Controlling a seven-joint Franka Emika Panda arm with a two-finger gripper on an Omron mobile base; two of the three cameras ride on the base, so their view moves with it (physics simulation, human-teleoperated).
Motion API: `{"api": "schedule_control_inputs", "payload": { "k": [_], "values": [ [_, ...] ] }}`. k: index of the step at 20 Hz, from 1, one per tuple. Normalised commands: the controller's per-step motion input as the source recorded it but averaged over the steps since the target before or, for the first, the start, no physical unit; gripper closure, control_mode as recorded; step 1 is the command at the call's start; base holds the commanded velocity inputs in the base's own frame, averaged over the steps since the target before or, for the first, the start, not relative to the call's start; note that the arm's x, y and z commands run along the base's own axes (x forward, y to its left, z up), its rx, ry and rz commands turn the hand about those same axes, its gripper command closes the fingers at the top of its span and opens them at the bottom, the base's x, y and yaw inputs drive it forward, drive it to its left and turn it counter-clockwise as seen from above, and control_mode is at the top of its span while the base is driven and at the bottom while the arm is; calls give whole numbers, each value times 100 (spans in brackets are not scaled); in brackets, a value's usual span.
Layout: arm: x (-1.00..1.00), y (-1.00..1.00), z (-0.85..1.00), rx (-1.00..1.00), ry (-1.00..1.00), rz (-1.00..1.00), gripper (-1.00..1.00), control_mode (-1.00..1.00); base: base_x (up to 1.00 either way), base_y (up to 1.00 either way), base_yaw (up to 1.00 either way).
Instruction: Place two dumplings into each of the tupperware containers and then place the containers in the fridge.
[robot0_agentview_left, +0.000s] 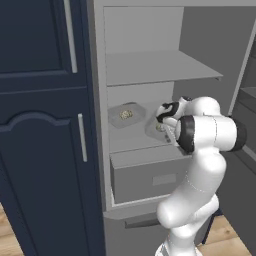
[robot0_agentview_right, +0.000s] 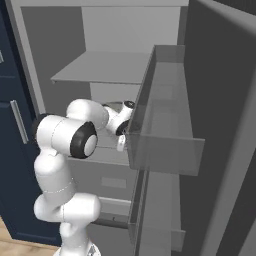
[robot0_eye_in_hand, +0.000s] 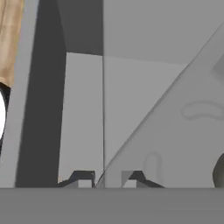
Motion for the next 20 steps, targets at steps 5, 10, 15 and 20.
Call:
{"api": "schedule_control_inputs", "payload": {
  "k": [5,10,15,20],
  "values": [
    [74,-6,-43,9,-4,0,100,-100,0,0,0],
    [21,0,-50,2,-17,-6,-100,-100,0,0,0],
    [2,0,-24,6,-26,-9,-100,-100,0,0,0],
    [-9,-2,12,0,-18,-3,-100,-100,0,0,0]
  ]
}}
